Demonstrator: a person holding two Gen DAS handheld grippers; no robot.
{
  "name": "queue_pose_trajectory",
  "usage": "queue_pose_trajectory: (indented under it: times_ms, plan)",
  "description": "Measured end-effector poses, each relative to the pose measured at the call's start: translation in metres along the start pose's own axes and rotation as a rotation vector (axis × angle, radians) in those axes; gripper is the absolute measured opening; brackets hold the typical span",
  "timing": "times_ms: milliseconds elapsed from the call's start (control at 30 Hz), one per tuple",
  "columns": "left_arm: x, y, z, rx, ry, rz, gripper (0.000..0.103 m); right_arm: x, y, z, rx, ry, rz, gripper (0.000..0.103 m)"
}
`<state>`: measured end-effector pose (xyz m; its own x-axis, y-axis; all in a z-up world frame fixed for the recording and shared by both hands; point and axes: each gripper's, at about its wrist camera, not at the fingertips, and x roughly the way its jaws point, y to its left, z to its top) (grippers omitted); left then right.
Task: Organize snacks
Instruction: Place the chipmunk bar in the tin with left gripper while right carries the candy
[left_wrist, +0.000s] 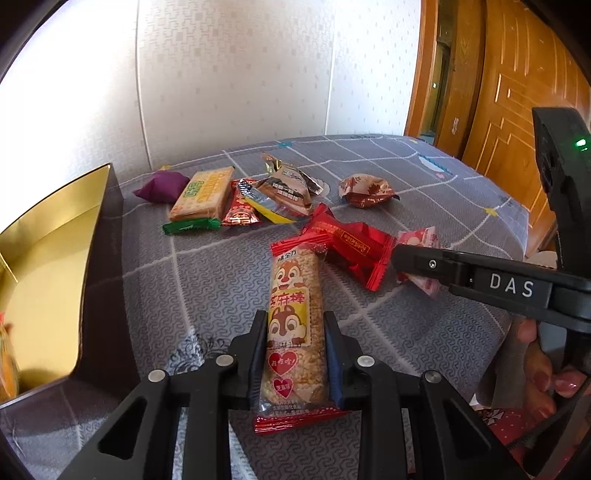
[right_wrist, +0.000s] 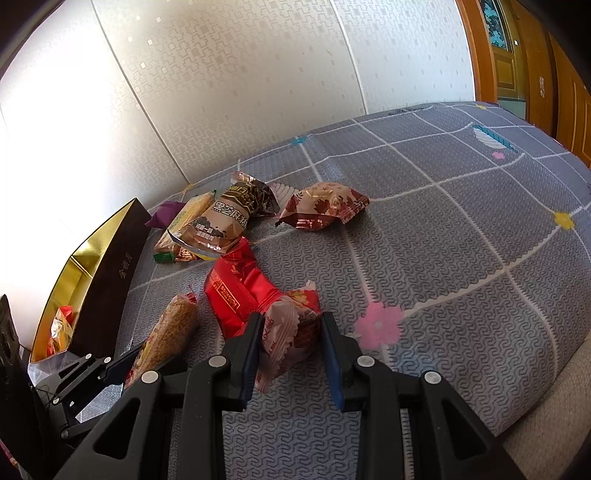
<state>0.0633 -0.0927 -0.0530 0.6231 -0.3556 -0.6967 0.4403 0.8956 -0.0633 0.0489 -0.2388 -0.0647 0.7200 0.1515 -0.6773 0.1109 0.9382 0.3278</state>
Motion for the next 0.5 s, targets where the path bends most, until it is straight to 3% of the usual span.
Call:
queue_pose_trajectory:
  times_ms: [500]
  plan:
    - [-0.043,0.005,0.008,-0.030,-0.169,0.005,0.028,-0.012,0.009,0.002,-0.039,-0.074,0.035,0.030]
